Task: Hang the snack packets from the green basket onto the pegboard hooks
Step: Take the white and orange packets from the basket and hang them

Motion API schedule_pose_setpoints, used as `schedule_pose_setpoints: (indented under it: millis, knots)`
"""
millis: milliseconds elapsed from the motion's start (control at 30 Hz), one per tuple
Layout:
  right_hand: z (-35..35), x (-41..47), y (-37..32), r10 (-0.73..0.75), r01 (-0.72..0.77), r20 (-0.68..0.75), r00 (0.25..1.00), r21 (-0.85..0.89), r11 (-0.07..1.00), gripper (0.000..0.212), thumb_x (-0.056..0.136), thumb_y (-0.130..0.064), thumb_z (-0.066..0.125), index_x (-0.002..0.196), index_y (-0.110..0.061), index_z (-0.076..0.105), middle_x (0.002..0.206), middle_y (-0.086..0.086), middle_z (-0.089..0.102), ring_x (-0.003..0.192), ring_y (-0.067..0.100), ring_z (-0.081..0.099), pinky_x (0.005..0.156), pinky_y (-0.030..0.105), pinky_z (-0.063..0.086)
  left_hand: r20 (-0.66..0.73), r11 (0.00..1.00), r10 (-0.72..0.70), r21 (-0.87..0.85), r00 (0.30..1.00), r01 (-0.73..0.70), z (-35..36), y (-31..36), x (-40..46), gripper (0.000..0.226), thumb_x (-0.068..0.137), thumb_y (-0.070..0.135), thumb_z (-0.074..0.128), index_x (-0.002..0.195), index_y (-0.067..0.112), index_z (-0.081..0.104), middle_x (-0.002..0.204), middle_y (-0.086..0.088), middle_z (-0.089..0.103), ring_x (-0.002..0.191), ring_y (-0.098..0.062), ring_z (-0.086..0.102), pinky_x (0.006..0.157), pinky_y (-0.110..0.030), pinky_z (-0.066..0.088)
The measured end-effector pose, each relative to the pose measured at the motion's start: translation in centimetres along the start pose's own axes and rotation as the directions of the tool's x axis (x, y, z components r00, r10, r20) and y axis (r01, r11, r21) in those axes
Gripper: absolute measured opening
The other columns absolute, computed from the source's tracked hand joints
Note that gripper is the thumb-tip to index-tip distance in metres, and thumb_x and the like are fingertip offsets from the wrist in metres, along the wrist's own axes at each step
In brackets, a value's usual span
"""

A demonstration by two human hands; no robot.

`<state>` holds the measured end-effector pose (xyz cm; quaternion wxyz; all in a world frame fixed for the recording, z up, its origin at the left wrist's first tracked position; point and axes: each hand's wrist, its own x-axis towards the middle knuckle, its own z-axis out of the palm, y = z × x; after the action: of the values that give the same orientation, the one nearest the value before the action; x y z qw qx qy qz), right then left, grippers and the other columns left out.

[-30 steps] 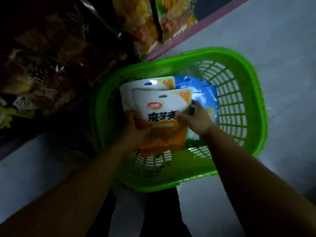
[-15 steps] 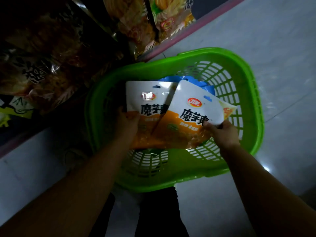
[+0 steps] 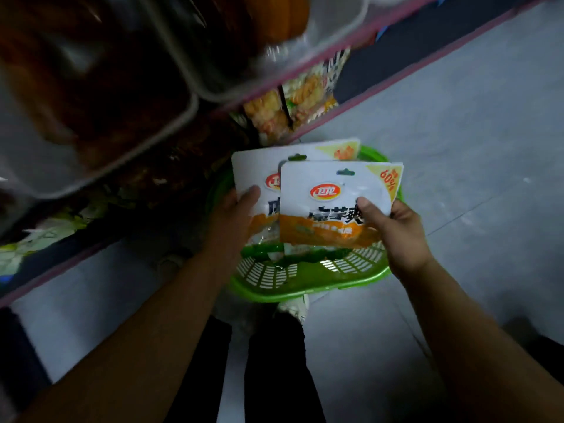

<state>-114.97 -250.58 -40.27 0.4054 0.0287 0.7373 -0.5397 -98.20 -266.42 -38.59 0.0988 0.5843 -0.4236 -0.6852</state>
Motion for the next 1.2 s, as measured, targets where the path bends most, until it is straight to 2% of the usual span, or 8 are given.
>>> schedule_pose_setpoints:
  millis: [100,267,433,533,700,767,933,1200]
  knots:
    - [0.5,-5.8,-9.0,-0.076,0.072,0.083,0.994,0.056,0.996,0.015,0.082,-0.014,0.070,0.097,-0.010,0.071,0.086,0.004,0.076,0.075,0.017,0.072,0.061,0.028,0.055,-0.050,0.985,0.147,-0.084,0.988,-0.151,-1.4,7.7,-7.4,0.006,0.089,0.028,0.061,0.092,0.028,0.066,0.081,0.009,0.075,0.076,-0.013,0.072,0.058,-0.025,0.056]
    - [2.4,-16.5,-23.1,-0.243,0.244,0.141,0.960,0.015,0.970,0.004,0.081,-0.014,0.071,0.079,-0.016,0.069,0.061,-0.007,0.070,0.051,0.011,0.065,0.043,0.022,0.050,-0.128,0.926,0.317,-0.171,0.940,-0.335,-5.3,19.8,-19.9,0.009,0.087,0.028,0.063,0.089,0.031,0.071,0.092,-0.003,0.075,0.081,-0.022,0.072,0.065,-0.035,0.058]
    - [6.7,-25.7,-34.0,-0.432,0.428,0.164,0.887,0.062,0.902,0.010,0.077,-0.017,0.075,0.071,-0.014,0.068,0.061,0.001,0.067,0.057,0.022,0.058,0.053,0.034,0.045,-0.243,0.782,0.544,-0.199,0.803,-0.590,-10.4,29.9,-29.5,0.022,0.087,0.025,0.061,0.081,0.043,0.074,0.081,0.012,0.075,0.074,-0.007,0.072,0.060,-0.024,0.055]
    - [9.6,-30.4,-39.2,-0.574,0.570,0.223,0.788,0.087,0.817,0.015,0.076,-0.017,0.076,0.064,-0.020,0.068,0.051,-0.007,0.064,0.042,0.012,0.054,0.049,0.028,0.046,-0.331,0.668,0.655,-0.167,0.680,-0.725,-13.4,34.7,-33.8,0.024,0.087,0.025,0.060,0.081,0.045,0.073,0.082,0.019,0.074,0.080,-0.005,0.071,0.064,-0.022,0.055]
    - [14.0,-36.6,-47.1,-0.767,0.784,0.294,0.570,0.087,0.615,0.010,0.075,-0.021,0.077,0.069,-0.028,0.072,0.071,-0.012,0.074,0.069,0.012,0.070,0.061,0.032,0.056,-0.419,0.473,0.798,-0.010,0.433,-0.881,-18.6,41.1,-39.8,0.023,0.090,0.019,0.056,0.082,0.036,0.070,0.083,0.027,0.071,0.083,0.004,0.067,0.068,-0.010,0.049]
    - [16.0,-38.5,-49.4,-0.823,0.850,0.342,0.453,0.111,0.514,0.010,0.076,-0.021,0.076,0.071,-0.027,0.071,0.073,-0.022,0.073,0.072,-0.002,0.069,0.062,0.017,0.054,-0.459,0.427,0.801,-0.011,0.384,-0.904,-20.9,42.5,-41.5,0.018,0.084,0.027,0.058,0.084,0.038,0.073,0.091,0.020,0.073,0.091,-0.004,0.068,0.082,-0.023,0.052]
    - [20.9,-40.8,-51.2,-0.824,0.861,0.451,0.342,0.202,0.467,0.013,0.078,-0.013,0.072,0.069,-0.022,0.071,0.071,-0.017,0.074,0.064,-0.005,0.066,0.055,0.010,0.049,-0.532,0.390,0.770,-0.044,0.353,-0.920,-25.5,44.0,-43.1,0.020,0.085,0.025,0.061,0.095,0.038,0.073,0.096,0.009,0.075,0.093,-0.015,0.070,0.092,-0.050,0.050]
    - [24.7,-40.1,-49.2,-0.756,0.784,0.509,0.411,0.226,0.579,0.016,0.075,-0.030,0.068,0.073,-0.015,0.072,0.074,-0.006,0.076,0.065,0.003,0.070,0.052,0.011,0.049,-0.490,0.469,0.760,-0.041,0.427,-0.882,-28.5,45.0,-42.4,0.014,0.074,0.040,0.065,0.081,0.033,0.075,0.083,0.003,0.076,0.078,-0.017,0.073,0.070,-0.034,0.054]
